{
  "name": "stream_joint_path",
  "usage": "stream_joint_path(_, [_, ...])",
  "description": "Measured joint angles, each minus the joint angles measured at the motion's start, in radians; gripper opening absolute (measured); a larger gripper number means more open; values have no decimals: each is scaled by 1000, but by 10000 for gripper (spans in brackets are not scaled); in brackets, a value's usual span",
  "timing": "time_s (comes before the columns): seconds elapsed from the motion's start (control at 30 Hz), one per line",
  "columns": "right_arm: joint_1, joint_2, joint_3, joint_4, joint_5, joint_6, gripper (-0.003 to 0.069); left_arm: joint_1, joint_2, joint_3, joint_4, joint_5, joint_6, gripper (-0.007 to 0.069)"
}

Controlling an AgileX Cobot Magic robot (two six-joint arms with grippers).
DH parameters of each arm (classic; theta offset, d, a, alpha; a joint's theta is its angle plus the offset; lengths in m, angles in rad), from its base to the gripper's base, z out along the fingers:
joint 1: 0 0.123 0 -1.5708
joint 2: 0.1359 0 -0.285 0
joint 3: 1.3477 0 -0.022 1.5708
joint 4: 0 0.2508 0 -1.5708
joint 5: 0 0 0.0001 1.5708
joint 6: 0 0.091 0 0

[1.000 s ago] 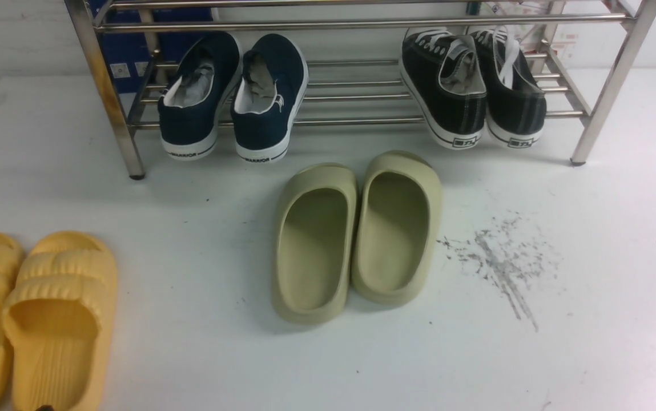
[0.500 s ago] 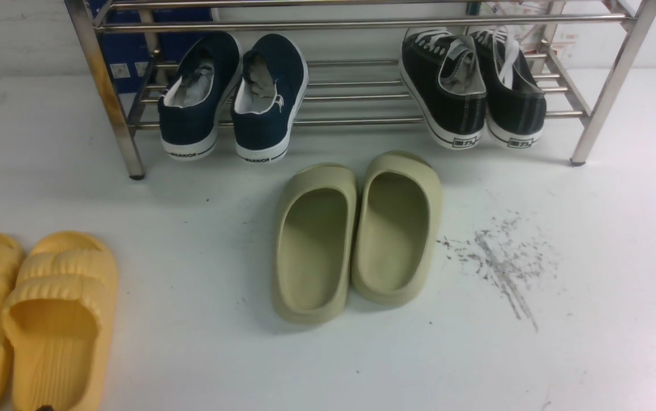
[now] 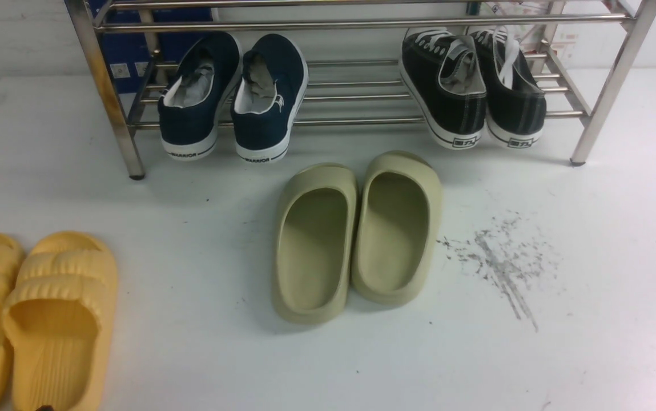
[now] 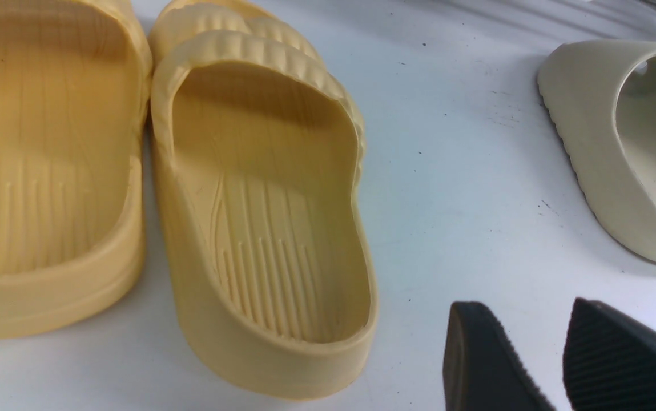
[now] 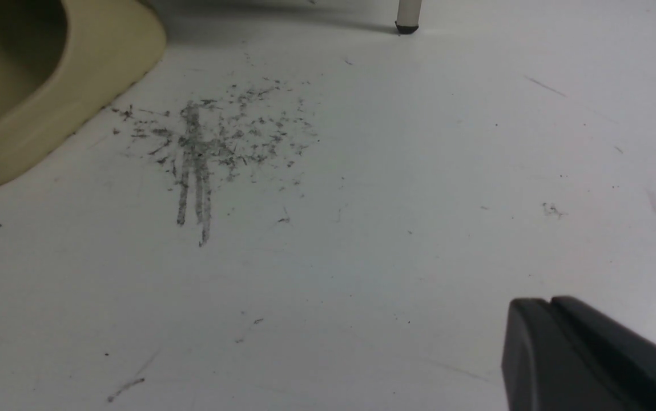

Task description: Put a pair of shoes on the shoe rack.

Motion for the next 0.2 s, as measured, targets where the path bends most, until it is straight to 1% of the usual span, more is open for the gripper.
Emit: stream_joint_path(0.2, [0,0,0,0,0,0,63,0,0,0,0,0,0,238])
